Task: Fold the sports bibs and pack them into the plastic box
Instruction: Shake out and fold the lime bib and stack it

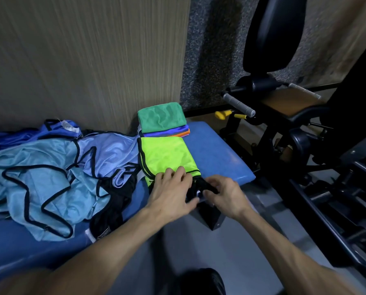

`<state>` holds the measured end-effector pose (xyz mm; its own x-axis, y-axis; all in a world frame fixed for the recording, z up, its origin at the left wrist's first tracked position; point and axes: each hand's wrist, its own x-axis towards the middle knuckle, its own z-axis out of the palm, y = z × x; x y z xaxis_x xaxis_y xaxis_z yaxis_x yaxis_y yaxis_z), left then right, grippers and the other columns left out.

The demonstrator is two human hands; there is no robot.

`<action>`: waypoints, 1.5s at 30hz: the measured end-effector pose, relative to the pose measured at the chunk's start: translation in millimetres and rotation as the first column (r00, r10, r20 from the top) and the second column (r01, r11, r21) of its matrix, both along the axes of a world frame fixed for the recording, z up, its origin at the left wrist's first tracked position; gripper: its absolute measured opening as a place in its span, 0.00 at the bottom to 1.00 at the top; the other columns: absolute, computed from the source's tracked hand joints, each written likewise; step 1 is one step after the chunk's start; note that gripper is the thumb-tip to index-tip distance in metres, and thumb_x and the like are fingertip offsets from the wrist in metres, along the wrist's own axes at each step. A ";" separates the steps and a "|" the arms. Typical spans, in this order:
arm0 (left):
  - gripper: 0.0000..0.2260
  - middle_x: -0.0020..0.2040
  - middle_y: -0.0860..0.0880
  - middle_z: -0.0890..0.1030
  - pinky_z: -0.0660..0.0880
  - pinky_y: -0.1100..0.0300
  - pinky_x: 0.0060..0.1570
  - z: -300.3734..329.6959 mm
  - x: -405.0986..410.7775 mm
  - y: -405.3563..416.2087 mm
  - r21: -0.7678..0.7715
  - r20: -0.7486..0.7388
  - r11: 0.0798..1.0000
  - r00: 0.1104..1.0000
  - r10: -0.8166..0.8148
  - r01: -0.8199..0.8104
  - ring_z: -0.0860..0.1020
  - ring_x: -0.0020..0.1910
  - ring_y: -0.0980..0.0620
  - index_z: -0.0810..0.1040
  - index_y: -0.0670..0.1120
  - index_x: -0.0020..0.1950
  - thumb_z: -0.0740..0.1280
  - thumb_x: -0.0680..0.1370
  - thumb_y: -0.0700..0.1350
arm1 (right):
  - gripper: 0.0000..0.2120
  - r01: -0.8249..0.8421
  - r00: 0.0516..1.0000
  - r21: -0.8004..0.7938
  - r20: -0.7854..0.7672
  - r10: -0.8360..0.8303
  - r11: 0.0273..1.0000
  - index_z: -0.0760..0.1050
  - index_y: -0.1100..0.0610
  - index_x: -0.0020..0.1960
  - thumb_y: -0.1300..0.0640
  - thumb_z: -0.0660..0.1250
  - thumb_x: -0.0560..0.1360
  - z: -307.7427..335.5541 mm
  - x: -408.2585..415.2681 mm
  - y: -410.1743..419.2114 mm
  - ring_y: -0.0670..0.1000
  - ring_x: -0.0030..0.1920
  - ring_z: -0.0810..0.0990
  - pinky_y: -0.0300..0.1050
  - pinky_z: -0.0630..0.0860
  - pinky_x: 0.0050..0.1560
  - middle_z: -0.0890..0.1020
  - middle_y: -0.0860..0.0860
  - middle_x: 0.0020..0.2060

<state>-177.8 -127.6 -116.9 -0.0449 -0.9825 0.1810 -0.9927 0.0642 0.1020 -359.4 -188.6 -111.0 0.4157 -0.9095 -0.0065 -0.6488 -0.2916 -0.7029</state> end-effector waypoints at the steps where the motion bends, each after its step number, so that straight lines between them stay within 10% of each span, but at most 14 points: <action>1: 0.19 0.54 0.54 0.70 0.69 0.49 0.56 -1.3 -0.3 0.5 -0.019 -0.034 1.000 0.999 0.008 -0.008 0.72 0.54 0.47 0.74 0.53 0.53 0.59 0.75 0.66 | 0.07 0.018 1.000 0.008 0.007 -0.018 1.000 0.79 0.48 0.42 0.60 0.70 0.74 -2.1 0.6 1.1 0.46 0.38 0.79 0.42 0.76 0.44 0.83 0.45 0.35; 12: 0.06 0.57 0.54 0.73 0.65 0.51 0.65 9.0 17.2 -6.9 0.170 -0.454 0.983 0.891 0.016 0.069 0.70 0.57 0.47 0.81 0.57 0.53 0.68 0.80 0.57 | 0.06 -0.050 0.997 0.257 0.076 0.031 0.965 0.75 0.50 0.46 0.55 0.65 0.69 -4.4 6.6 15.6 0.50 0.42 0.86 0.58 0.82 0.51 0.87 0.49 0.39; 24: 0.12 0.60 0.57 0.67 0.57 0.48 0.70 8.9 22.3 -2.9 0.210 -0.409 0.961 0.909 -0.080 0.179 0.64 0.62 0.50 0.80 0.63 0.55 0.74 0.73 0.60 | 0.05 -0.113 0.970 0.497 0.242 -0.013 0.860 0.75 0.58 0.54 0.61 0.62 0.80 4.1 15.2 25.2 0.55 0.50 0.87 0.59 0.79 0.58 0.86 0.55 0.46; 28: 0.10 0.66 0.58 0.66 0.56 0.47 0.73 13.8 27.4 -1.5 0.255 -0.414 0.935 0.901 -0.126 0.248 0.62 0.64 0.51 0.81 0.62 0.56 0.73 0.75 0.55 | 0.14 -0.128 0.964 0.546 0.263 -0.024 0.828 0.76 0.55 0.56 0.45 0.68 0.81 3.1 13.8 27.5 0.51 0.47 0.86 0.48 0.81 0.45 0.87 0.50 0.46; 32: 0.12 0.71 0.55 0.70 0.63 0.58 0.71 25.7 40.0 -2.3 0.295 -0.508 0.891 0.846 -0.160 0.345 0.68 0.69 0.56 0.83 0.58 0.60 0.71 0.78 0.47 | 0.05 -0.115 0.956 0.464 0.292 -0.029 0.878 0.75 0.56 0.49 0.55 0.68 0.80 -13.2 25.7 32.9 0.50 0.36 0.78 0.46 0.73 0.37 0.84 0.49 0.36; 40: 0.08 0.54 0.61 0.77 0.76 0.55 0.52 32.6 80.0 -4.6 0.052 -0.314 0.989 0.942 -0.118 0.141 0.76 0.48 0.59 0.78 0.56 0.59 0.68 0.81 0.51 | 0.14 -0.007 0.941 0.616 0.271 -0.204 0.788 0.79 0.58 0.46 0.55 0.59 0.85 -2.7 24.5 28.3 0.48 0.33 0.77 0.50 0.79 0.40 0.79 0.49 0.34; 45: 0.08 0.48 0.59 0.78 0.74 0.57 0.50 25.7 96.2 -6.3 0.163 -0.278 0.966 0.949 -0.148 0.198 0.75 0.46 0.59 0.81 0.56 0.56 0.69 0.80 0.56 | 0.07 0.019 0.935 0.498 0.297 -0.191 0.867 0.77 0.60 0.49 0.62 0.61 0.83 -5.2 20.6 29.3 0.50 0.33 0.79 0.54 0.83 0.41 0.80 0.51 0.34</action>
